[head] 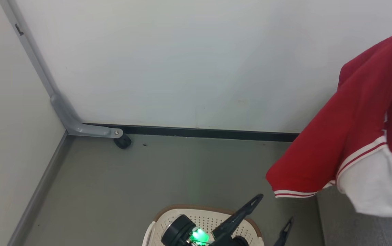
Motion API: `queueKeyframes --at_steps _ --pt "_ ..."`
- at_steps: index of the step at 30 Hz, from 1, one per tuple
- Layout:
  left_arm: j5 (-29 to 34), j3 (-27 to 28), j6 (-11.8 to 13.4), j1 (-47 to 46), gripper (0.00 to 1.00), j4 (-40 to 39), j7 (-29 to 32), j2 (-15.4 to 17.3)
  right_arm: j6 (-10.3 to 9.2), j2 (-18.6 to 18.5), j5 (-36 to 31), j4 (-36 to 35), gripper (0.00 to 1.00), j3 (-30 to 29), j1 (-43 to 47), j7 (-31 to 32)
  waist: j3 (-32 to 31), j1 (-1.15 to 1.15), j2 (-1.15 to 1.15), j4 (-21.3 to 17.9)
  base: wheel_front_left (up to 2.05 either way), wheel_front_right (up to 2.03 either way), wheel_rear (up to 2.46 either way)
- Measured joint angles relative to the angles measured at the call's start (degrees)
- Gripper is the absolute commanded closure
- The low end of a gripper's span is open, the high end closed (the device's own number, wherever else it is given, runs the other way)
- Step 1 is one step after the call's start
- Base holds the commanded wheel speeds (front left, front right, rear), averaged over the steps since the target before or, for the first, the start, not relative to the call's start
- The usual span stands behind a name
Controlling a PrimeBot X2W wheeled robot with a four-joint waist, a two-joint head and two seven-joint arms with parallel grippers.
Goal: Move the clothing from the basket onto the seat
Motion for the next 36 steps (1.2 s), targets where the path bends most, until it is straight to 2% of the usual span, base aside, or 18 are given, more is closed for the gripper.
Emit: queueKeyframes --at_steps 11,19,23,31,36 --pt "1.89 -5.35 0.03 -0.03 0.0 2.08 0.02 -0.05 0.02 -9.37 2.66 5.39 1.0 -8.36 -6.37 -0.07 4.66 0.0 0.0 -1.03 0.0 0.0 0.0" --pt "2.14 -11.13 0.49 -2.0 0.0 1.98 -0.97 -0.02 0.35 -18.63 5.25 10.1 1.0 -14.51 -9.44 -0.09 9.22 0.0 0.0 -1.47 0.0 0.0 0.0" --pt "2.38 -11.9 0.49 -3.64 0.0 1.91 -2.46 -0.07 0.36 -23.02 6.44 13.22 1.0 -16.62 -10.27 -0.26 12.0 0.01 0.0 -1.49 0.0 0.0 0.0" --pt "3.44 -13.4 0.49 -6.26 0.0 1.91 -5.35 -0.07 0.52 -27.95 10.68 18.05 1.0 -16.19 -10.49 -0.48 18.03 0.01 0.0 -1.06 0.0 0.0 0.0" --pt "3.53 -14.03 0.51 -7.94 0.0 2.1 -7.17 -0.05 0.52 -28.61 13.67 21.28 1.0 -15.56 -9.66 -0.49 21.74 0.01 0.01 -0.68 0.0 0.0 0.0"
